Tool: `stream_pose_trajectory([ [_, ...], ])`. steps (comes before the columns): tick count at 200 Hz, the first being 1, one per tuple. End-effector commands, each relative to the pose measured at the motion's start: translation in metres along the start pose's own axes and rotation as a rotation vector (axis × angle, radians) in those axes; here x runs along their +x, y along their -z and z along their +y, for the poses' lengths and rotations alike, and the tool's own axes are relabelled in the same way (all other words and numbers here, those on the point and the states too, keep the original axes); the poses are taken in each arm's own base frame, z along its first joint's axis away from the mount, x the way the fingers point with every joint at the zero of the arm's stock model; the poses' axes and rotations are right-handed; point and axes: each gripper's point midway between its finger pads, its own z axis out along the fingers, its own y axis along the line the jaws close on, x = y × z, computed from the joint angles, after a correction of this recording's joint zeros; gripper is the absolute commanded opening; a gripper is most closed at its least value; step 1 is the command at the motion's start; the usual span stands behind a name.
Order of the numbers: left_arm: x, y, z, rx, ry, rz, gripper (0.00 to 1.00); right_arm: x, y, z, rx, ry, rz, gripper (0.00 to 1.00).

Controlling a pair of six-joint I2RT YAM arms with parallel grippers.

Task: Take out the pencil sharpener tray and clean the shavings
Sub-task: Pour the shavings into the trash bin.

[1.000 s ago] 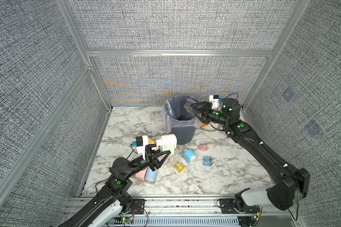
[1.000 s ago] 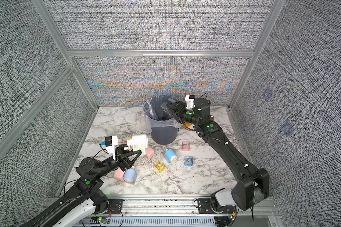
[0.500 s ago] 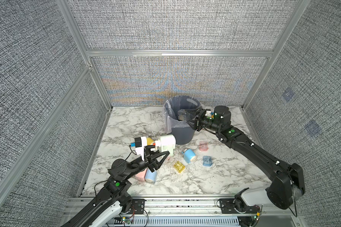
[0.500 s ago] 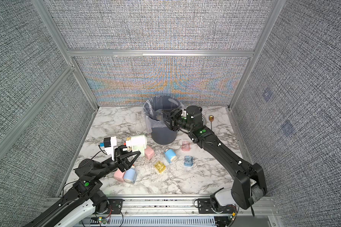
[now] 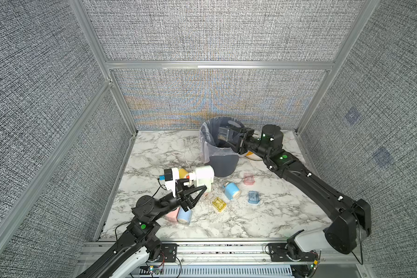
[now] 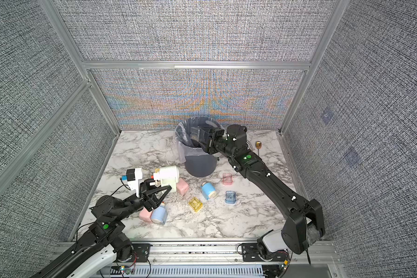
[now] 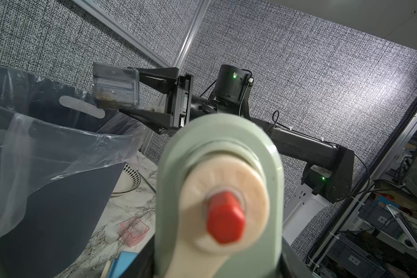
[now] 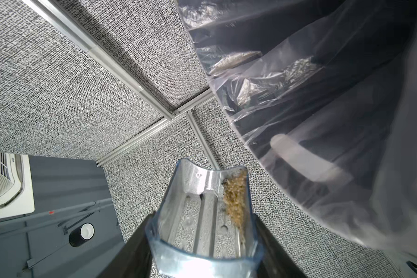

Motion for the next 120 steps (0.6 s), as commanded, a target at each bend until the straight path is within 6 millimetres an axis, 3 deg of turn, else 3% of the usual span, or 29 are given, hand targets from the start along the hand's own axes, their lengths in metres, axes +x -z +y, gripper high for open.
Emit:
stream_pose_trajectory([
  [1,-0.01,0.001,-0.006,0.016,-0.024,-0.043,0.0,-0.017,0.004,-0.027,0.041,-0.132,-0.057,0.0],
  [12,-0.009,0.002,-0.005,0.013,-0.023,-0.043,0.0,-0.025,0.007,-0.039,0.053,-0.169,-0.087,0.0],
  [25,-0.009,0.002,-0.005,0.013,-0.021,-0.043,0.0,-0.025,0.008,-0.037,0.043,-0.177,-0.09,0.0],
  [61,-0.01,0.0,-0.005,0.018,-0.02,-0.04,0.0,-0.002,0.003,0.005,-0.006,-0.119,-0.042,0.0],
  [81,-0.01,-0.001,-0.005,0.02,-0.02,-0.042,0.0,0.006,0.002,0.018,-0.023,-0.109,-0.023,0.0],
  [96,-0.01,-0.001,-0.005,0.023,-0.018,-0.044,0.0,0.002,0.003,0.011,-0.013,-0.118,-0.04,0.0],
  [120,-0.009,0.0,-0.004,0.018,-0.016,-0.047,0.0,-0.016,0.004,-0.022,0.017,-0.194,-0.068,0.0],
])
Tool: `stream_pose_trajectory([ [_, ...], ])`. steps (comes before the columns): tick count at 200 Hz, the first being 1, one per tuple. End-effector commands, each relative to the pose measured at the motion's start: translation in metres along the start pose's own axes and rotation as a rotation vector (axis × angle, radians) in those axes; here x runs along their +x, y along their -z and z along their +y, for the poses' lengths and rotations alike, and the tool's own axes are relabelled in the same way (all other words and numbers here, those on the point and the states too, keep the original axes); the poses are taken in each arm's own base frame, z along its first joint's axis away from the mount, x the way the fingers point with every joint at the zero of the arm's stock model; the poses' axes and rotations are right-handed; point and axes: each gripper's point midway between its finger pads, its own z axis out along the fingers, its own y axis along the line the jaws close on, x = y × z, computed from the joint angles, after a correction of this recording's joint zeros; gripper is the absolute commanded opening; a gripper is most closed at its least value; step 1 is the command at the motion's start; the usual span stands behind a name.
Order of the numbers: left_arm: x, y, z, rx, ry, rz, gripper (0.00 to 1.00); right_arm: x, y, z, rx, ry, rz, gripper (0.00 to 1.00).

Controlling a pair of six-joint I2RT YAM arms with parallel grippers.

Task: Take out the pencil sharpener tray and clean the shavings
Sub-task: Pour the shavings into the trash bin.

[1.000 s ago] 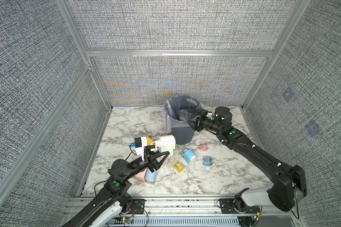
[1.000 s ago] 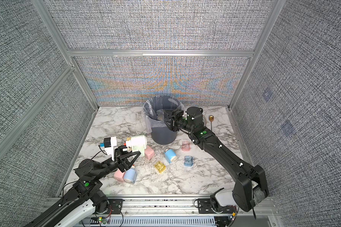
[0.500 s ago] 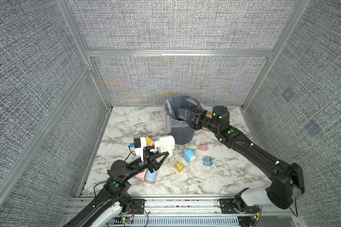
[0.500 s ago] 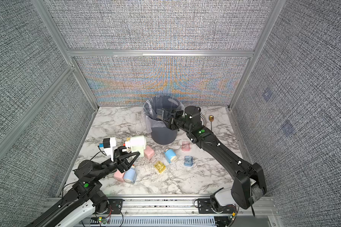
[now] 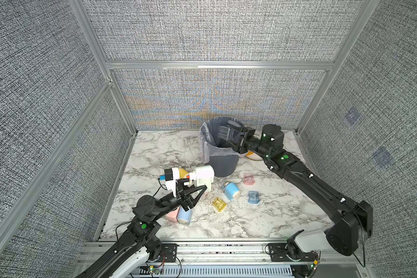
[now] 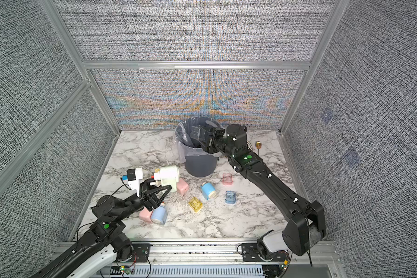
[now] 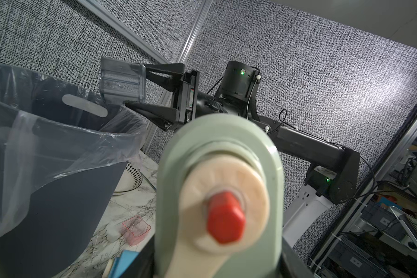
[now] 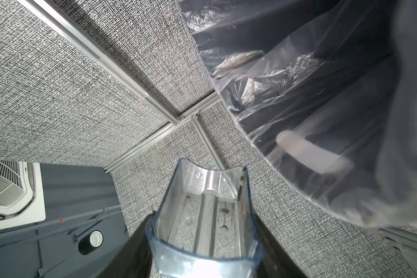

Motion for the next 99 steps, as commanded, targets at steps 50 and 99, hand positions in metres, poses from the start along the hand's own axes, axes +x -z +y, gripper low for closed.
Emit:
stream_pose_trajectory([
  [50,-0.012,0.001,-0.009,0.033,-0.022,-0.046,0.0,0.001,-0.012,-0.006,0.027,-0.105,0.02,0.0],
  [99,-0.009,0.003,-0.005,0.018,-0.022,-0.046,0.0,0.003,-0.01,-0.004,0.032,-0.027,0.018,0.0],
])
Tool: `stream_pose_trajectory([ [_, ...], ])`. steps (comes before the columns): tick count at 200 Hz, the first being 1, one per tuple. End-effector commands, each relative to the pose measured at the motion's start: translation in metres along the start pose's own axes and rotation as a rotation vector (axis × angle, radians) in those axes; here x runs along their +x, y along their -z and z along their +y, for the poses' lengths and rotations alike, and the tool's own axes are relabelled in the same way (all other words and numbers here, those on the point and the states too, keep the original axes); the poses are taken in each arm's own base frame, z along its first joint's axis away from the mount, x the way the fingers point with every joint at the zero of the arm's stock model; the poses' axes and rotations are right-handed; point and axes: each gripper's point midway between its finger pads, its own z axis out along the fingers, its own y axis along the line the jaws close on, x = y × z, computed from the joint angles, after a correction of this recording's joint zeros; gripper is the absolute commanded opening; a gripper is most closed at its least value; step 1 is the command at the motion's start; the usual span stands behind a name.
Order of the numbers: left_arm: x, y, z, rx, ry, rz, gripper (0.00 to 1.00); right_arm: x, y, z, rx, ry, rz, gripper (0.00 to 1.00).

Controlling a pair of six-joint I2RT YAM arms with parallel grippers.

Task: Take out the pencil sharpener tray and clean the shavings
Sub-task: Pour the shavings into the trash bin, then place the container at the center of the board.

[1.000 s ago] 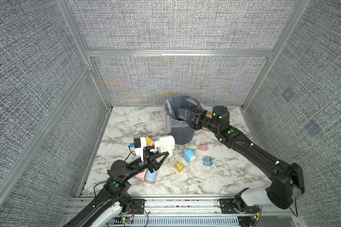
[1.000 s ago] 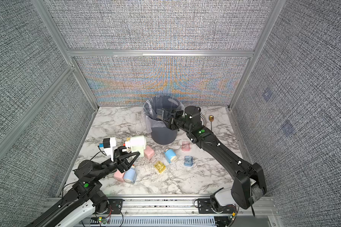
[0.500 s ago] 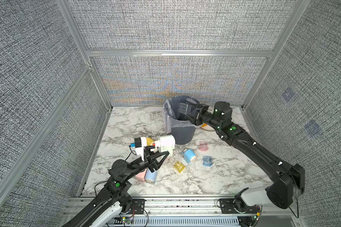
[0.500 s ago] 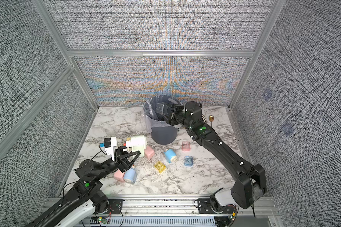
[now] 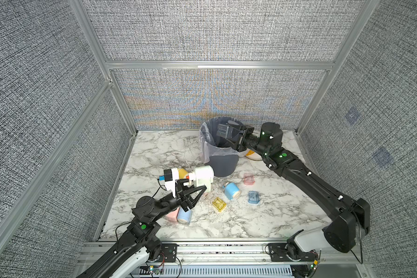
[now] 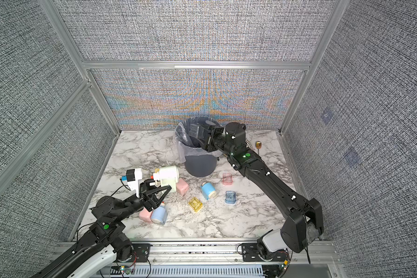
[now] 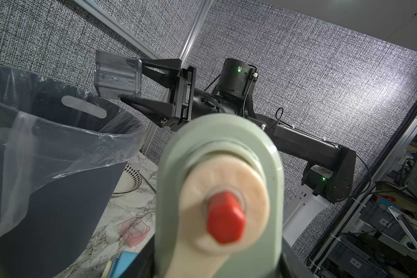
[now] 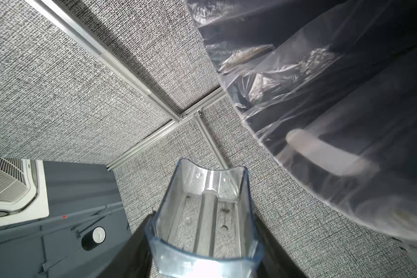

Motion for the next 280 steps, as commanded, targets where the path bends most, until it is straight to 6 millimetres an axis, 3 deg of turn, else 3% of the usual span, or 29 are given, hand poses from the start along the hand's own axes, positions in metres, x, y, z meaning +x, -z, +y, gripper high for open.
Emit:
stream_pose_trajectory([
  [1,-0.008,0.0,-0.003,0.014,-0.02,-0.038,0.0,-0.009,-0.003,-0.022,0.059,-0.036,-0.011,0.0],
  [24,-0.005,-0.001,-0.001,0.011,-0.013,-0.033,0.0,-0.025,-0.008,-0.058,0.118,-0.053,-0.011,0.0],
  [39,-0.003,-0.002,0.001,0.006,-0.01,-0.025,0.0,-0.024,-0.013,-0.061,0.137,-0.018,0.008,0.0],
  [84,0.002,-0.006,0.01,-0.022,-0.011,-0.009,0.0,0.009,-0.015,-0.004,0.062,0.27,0.06,0.0],
  [106,0.005,-0.009,0.015,-0.04,-0.024,0.004,0.0,0.035,0.0,0.029,-0.136,0.572,0.127,0.0],
  [118,0.008,-0.009,0.018,-0.048,-0.033,0.012,0.0,0.043,0.013,0.031,-0.229,0.665,0.145,0.0],
  [149,0.016,-0.006,0.027,-0.071,-0.06,0.033,0.0,0.043,0.02,-0.006,-0.085,0.956,0.157,0.0],
  [199,0.016,0.018,0.07,-0.181,-0.013,-0.029,0.0,0.017,0.055,-0.082,0.019,1.281,0.118,0.0],
  [223,0.02,0.021,0.08,-0.193,-0.002,-0.019,0.0,0.025,0.064,-0.118,0.021,1.417,0.179,0.0],
  [228,0.022,0.021,0.082,-0.195,-0.002,-0.015,0.0,0.02,0.065,-0.137,0.055,1.438,0.201,0.0],
  [244,0.028,0.023,0.087,-0.204,0.003,-0.009,0.0,0.023,0.067,-0.165,0.091,1.525,0.241,0.0],
  [280,0.031,0.031,0.089,-0.222,0.003,-0.031,0.0,0.029,0.074,-0.223,0.112,1.659,0.327,0.0],
])
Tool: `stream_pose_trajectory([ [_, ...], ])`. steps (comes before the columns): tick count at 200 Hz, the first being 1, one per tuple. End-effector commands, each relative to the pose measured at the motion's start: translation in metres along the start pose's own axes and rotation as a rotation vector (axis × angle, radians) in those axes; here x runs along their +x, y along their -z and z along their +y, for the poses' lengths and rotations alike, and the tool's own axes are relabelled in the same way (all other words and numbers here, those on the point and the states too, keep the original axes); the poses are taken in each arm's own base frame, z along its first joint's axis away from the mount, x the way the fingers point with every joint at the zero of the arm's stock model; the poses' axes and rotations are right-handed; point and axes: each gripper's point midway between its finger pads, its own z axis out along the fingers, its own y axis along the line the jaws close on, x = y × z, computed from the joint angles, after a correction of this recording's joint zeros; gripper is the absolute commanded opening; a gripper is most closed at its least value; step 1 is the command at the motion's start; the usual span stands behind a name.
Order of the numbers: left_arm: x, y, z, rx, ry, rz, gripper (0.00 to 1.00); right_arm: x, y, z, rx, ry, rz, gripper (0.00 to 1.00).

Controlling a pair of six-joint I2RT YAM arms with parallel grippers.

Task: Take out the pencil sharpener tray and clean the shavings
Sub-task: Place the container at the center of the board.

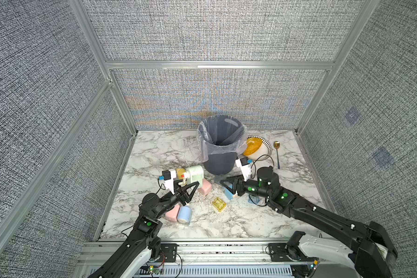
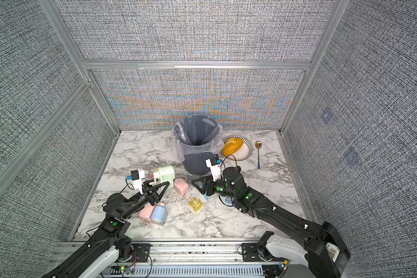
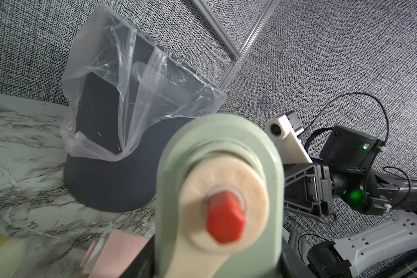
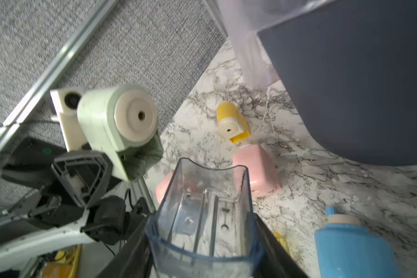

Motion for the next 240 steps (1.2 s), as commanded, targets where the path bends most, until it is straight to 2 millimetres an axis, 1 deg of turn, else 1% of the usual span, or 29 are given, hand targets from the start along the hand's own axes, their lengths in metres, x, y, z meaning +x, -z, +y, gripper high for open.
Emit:
stream_pose_trajectory([
  [1,-0.015,0.005,-0.012,0.04,-0.036,-0.069,0.0,0.014,-0.005,0.003,0.0,0.179,-0.023,0.0],
  [4,-0.015,0.006,-0.012,0.034,-0.037,-0.07,0.0,0.019,-0.006,0.003,0.003,0.187,-0.018,0.0],
  [6,-0.007,0.008,-0.006,0.02,-0.029,-0.056,0.0,0.021,-0.007,0.003,0.003,0.193,-0.017,0.0],
  [8,-0.004,0.009,-0.004,0.012,-0.027,-0.052,0.0,0.024,-0.007,0.003,0.003,0.199,-0.013,0.0],
  [18,-0.001,0.012,0.0,-0.01,-0.035,-0.05,0.0,0.039,-0.012,0.004,-0.003,0.226,0.003,0.0],
  [39,0.005,0.016,0.01,-0.058,-0.047,-0.042,0.0,0.064,-0.024,0.005,0.008,0.277,0.034,0.0],
  [64,0.008,0.019,0.021,-0.091,-0.051,-0.041,0.0,0.09,-0.042,0.007,0.035,0.345,0.073,0.0],
  [77,0.007,0.018,0.025,-0.099,-0.048,-0.039,0.0,0.102,-0.052,0.01,0.052,0.383,0.09,0.0],
  [91,0.006,0.016,0.028,-0.091,-0.04,-0.036,0.0,0.114,-0.063,0.008,0.083,0.42,0.111,0.0],
  [105,0.005,0.015,0.029,-0.079,-0.03,-0.039,0.0,0.123,-0.072,0.004,0.113,0.449,0.124,0.0],
  [123,0.002,0.012,0.025,-0.05,-0.026,-0.035,0.0,0.132,-0.083,-0.004,0.142,0.47,0.137,0.0],
  [166,0.001,0.01,0.014,0.003,-0.029,-0.015,0.0,0.153,-0.099,-0.027,0.207,0.506,0.181,0.0],
  [184,0.001,0.011,0.01,0.016,-0.031,-0.009,0.0,0.161,-0.101,-0.031,0.213,0.526,0.21,0.12],
  [208,0.001,0.013,0.005,0.037,-0.033,-0.004,0.0,0.169,-0.1,-0.033,0.22,0.534,0.247,0.41],
  [225,0.0,0.013,0.002,0.05,-0.032,-0.003,0.0,0.169,-0.099,-0.032,0.222,0.546,0.262,0.54],
  [240,0.0,0.012,-0.002,0.069,-0.028,0.006,0.0,0.165,-0.096,-0.028,0.219,0.548,0.258,0.66],
])
